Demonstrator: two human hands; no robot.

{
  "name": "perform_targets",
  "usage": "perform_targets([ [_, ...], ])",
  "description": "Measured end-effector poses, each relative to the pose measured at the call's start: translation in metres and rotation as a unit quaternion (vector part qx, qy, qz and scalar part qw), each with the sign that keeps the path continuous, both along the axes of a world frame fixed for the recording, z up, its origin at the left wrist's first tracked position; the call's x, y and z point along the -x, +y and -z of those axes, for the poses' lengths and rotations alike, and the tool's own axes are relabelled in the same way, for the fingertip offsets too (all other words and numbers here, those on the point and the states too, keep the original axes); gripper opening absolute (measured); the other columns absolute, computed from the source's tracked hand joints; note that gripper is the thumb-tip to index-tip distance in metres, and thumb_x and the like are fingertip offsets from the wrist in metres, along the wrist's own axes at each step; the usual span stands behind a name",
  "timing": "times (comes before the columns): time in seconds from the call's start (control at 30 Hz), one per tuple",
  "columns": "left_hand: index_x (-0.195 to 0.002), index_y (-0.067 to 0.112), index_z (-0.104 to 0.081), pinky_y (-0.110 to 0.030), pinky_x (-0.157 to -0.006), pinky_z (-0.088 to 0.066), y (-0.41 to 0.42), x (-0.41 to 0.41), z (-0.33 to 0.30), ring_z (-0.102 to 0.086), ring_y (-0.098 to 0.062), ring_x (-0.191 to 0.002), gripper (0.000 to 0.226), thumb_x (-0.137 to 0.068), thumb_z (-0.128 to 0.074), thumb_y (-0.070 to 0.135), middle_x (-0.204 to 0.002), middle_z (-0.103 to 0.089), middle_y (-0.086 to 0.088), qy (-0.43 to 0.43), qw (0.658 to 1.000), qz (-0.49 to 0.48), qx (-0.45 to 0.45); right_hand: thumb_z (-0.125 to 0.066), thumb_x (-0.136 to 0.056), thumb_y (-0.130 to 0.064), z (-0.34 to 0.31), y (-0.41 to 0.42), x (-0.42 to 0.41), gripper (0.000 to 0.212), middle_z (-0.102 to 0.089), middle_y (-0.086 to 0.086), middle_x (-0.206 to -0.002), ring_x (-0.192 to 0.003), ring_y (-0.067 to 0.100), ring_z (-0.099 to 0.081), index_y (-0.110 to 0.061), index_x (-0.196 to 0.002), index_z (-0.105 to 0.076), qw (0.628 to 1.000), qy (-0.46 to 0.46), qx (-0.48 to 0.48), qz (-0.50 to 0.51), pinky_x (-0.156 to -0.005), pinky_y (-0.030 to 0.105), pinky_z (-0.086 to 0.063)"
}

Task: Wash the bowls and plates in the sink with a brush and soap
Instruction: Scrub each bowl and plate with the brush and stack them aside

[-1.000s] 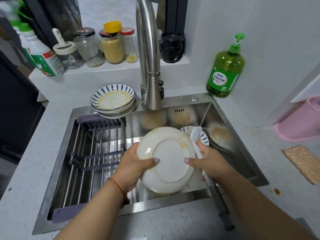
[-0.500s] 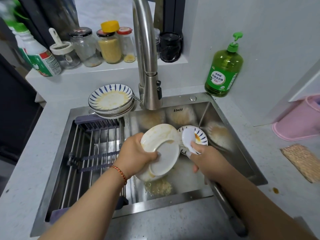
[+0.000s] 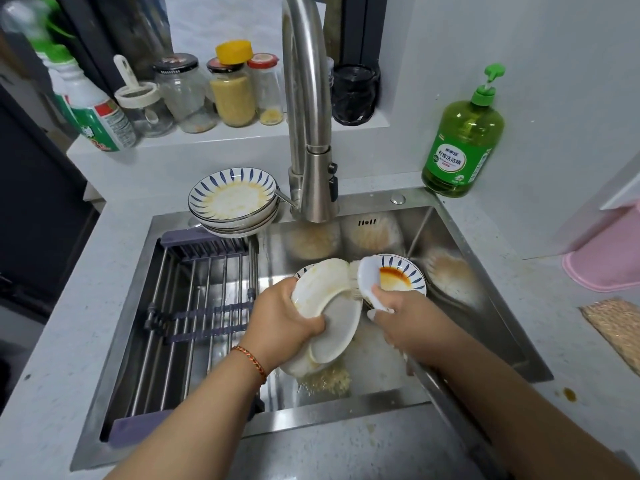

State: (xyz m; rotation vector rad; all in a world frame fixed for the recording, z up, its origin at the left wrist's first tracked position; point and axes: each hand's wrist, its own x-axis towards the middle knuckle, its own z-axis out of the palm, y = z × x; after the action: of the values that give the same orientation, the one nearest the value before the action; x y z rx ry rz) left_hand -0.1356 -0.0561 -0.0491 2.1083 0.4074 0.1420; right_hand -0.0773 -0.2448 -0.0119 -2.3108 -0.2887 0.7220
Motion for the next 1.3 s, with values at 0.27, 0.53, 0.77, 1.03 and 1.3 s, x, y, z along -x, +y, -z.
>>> perform_targets([
  [0.27, -0.075, 0.026, -0.062, -0.011, -0.054, -0.042, -0.004, 0.002, 0.008, -0.058, -0.002, -0.064, 0.03, -0.052, -0.08, 0.021, -0.072, -0.065, 0.012, 0.002, 0.999, -0.03, 0.041, -0.044, -0.093, -0.028, -0.011, 0.018, 0.022, 0.06, -0.06, 0.002, -0.109, -0.097, 0.015, -0.055, -0.037, -0.149, -0.024, 0.986, -0.1, 0.054, -0.123, -0.075, 0.023, -0.036],
  [0.53, -0.08, 0.023, -0.063, -0.012, -0.057, -0.046, -0.003, 0.003, 0.007, -0.06, -0.004, -0.068, 0.033, -0.055, -0.084, 0.016, -0.076, -0.069, 0.009, 0.002, 0.997, -0.037, 0.072, -0.044, -0.094, -0.029, -0.03, 0.026, 0.027, 0.06, -0.055, 0.004, -0.106, -0.087, 0.013, -0.05, -0.036, -0.15, -0.022, 0.978, -0.111, 0.061, -0.169, -0.072, 0.023, -0.035],
  [0.77, -0.08, 0.025, -0.063, -0.027, -0.066, -0.053, -0.001, 0.007, 0.01, -0.065, -0.012, -0.074, 0.035, -0.047, -0.077, 0.028, -0.082, -0.069, 0.007, 0.0, 0.994, -0.059, 0.092, -0.048, -0.092, -0.022, -0.01, 0.017, -0.008, 0.051, -0.045, -0.006, -0.078, -0.061, 0.008, -0.043, -0.027, -0.142, -0.041, 0.996, -0.031, 0.064, -0.056, -0.06, 0.024, -0.036],
  [1.03, -0.083, 0.014, -0.066, -0.028, -0.062, -0.051, -0.002, 0.005, 0.016, -0.061, -0.014, -0.07, 0.037, -0.049, -0.076, 0.023, -0.08, -0.07, 0.0, 0.0, 0.988, -0.068, 0.136, -0.045, -0.093, -0.025, -0.029, 0.028, 0.033, 0.063, -0.049, -0.006, -0.091, -0.089, 0.015, -0.047, -0.036, -0.15, -0.02, 0.974, -0.112, 0.077, -0.182, -0.073, 0.024, -0.034],
  [1.3, -0.094, 0.014, -0.065, -0.038, -0.073, -0.058, 0.005, 0.009, 0.014, -0.068, -0.023, -0.084, 0.039, -0.064, -0.085, 0.0, -0.093, -0.071, -0.006, -0.032, 0.957, -0.154, 0.245, -0.063, -0.09, -0.019, 0.01, 0.002, -0.006, 0.051, -0.061, 0.008, -0.065, -0.034, 0.01, -0.044, -0.024, -0.138, -0.047, 0.985, 0.098, -0.106, 0.098, -0.04, 0.025, -0.045],
])
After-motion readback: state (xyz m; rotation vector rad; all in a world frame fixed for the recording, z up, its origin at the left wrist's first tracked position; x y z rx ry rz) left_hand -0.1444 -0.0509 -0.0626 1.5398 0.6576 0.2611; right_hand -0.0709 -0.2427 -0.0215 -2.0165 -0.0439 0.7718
